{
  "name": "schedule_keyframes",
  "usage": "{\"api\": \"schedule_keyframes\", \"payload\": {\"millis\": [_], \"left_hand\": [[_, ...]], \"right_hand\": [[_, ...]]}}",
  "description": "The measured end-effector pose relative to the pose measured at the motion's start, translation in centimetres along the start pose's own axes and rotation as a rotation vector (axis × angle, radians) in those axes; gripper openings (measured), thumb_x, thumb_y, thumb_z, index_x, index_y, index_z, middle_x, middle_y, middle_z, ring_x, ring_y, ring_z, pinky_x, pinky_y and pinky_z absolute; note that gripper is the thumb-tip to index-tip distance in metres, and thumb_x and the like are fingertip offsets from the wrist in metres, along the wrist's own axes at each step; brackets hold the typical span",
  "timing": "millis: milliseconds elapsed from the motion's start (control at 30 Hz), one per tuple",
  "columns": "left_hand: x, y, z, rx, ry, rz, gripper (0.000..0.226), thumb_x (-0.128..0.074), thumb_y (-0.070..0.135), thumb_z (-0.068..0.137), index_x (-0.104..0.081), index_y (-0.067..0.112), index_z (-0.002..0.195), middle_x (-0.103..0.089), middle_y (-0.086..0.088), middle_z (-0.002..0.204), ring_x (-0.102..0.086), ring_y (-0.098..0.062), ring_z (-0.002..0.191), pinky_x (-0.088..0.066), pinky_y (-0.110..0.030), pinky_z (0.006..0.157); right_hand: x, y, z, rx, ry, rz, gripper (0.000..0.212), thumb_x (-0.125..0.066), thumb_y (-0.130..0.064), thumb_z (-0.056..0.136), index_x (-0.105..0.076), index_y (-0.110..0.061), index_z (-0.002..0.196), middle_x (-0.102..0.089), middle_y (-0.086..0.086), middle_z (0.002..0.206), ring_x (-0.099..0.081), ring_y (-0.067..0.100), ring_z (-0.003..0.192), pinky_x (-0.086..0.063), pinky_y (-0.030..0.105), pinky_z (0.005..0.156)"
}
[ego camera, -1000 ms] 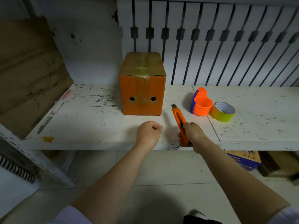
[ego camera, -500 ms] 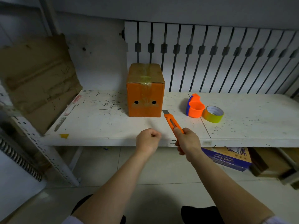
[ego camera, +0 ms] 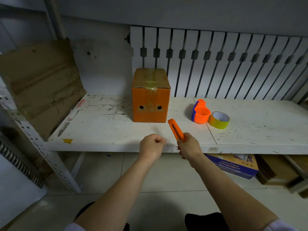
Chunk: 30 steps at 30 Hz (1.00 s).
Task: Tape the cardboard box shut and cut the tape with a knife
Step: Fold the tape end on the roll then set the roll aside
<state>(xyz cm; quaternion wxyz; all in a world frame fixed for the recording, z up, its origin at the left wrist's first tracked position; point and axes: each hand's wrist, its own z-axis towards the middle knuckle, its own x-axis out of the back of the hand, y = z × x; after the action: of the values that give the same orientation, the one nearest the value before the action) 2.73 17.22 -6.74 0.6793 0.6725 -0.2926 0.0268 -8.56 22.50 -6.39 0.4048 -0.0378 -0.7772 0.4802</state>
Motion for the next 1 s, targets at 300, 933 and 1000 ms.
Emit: {"api": "schedule_keyframes", "payload": {"millis": [300,933,1000], "left_hand": [[-0.3,-0.7,2.7,0.010,-0.008,-0.009,0.016,-0.055,0.013,0.087,-0.071,0.012,0.090,-0.071,-0.002,0.102,-0.063,-0.020,0.097,-0.050,-0.028,0.084],[-4.1,-1.2,11.7,-0.032,-0.039,0.081,0.017,-0.054,0.015,0.090,-0.069,0.012,0.095,-0.070,-0.002,0.106,-0.061,-0.020,0.100,-0.052,-0.031,0.087],[-4.4,-1.2,12.2,-0.032,-0.042,0.069,0.017,-0.054,0.015,0.090,-0.069,0.012,0.095,-0.069,-0.003,0.108,-0.061,-0.020,0.101,-0.051,-0.030,0.087]], "right_hand": [[0.3,0.1,4.4,-0.001,0.094,-0.105,0.038,-0.032,-0.022,0.098,-0.040,-0.008,0.133,-0.054,0.020,0.123,-0.054,0.030,0.098,-0.043,0.038,0.083],[-1.5,2.6,16.9,0.136,0.315,-0.620,0.048,-0.054,-0.012,0.088,-0.037,-0.017,0.133,-0.043,0.018,0.117,-0.056,0.033,0.099,-0.051,0.042,0.078],[-1.2,2.6,17.6,0.171,0.307,-0.782,0.062,-0.056,-0.012,0.087,-0.029,-0.026,0.141,-0.044,0.016,0.114,-0.052,0.032,0.102,-0.051,0.040,0.076]]}}
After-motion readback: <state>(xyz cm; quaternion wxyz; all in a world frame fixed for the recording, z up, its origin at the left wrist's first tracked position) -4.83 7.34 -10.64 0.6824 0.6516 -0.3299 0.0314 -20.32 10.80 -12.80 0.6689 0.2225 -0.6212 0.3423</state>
